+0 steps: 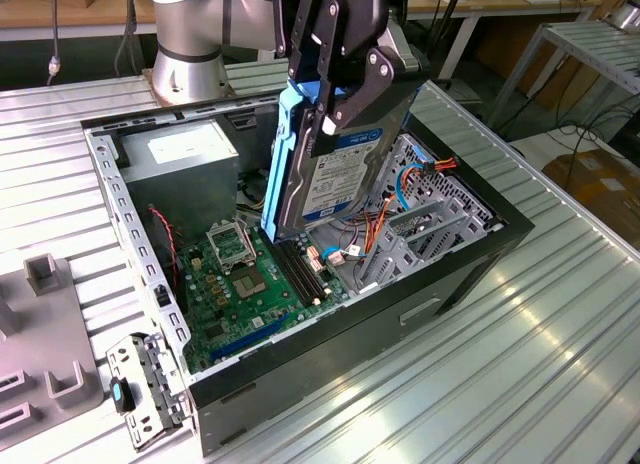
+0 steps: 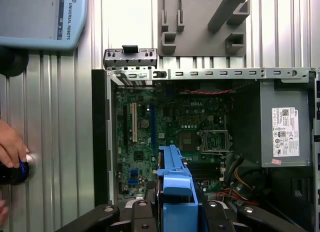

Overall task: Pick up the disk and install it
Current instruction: 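Insert the disk into the insertion slot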

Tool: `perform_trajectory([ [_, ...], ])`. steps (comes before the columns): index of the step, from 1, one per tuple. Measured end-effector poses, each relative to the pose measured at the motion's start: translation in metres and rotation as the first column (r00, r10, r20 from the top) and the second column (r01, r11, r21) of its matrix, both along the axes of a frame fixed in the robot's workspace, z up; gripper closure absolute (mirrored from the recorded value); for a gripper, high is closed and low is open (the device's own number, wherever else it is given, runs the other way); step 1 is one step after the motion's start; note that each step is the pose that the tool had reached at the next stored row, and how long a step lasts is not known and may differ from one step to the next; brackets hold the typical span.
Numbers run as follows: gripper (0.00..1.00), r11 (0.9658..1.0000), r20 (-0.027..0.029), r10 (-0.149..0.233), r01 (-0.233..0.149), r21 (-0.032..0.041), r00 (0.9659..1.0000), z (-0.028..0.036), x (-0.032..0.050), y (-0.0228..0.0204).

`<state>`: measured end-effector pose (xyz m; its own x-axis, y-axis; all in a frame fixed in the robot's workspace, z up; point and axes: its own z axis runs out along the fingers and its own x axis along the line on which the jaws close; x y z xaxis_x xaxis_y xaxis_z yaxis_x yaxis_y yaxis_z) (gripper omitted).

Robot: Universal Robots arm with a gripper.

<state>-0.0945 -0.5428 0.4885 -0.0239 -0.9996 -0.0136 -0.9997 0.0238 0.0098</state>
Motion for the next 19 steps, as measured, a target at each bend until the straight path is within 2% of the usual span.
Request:
perform_trajectory([
  [11, 0.63, 1.0, 0.0, 0.0, 0.0, -0.0001, 1.0, 0.0, 0.0001, -0.0016],
  [14, 0.63, 1.0, 0.0, 0.0, 0.0, 0.0, 1.0, -0.0001, 0.0, -0.006],
  [16, 0.63, 1.0, 0.0001, 0.0, 0.0, 0.0001, 1.0, -0.0004, 0.0, -0.0127],
  [17, 0.63, 1.0, -0.0001, 0.0, 0.0, -0.0002, 1.0, -0.0004, 0.0017, -0.0145],
  [19, 0.63, 1.0, 0.0, 0.0, 0.0, -0.0001, 1.0, -0.0007, 0.0074, -0.0148],
])
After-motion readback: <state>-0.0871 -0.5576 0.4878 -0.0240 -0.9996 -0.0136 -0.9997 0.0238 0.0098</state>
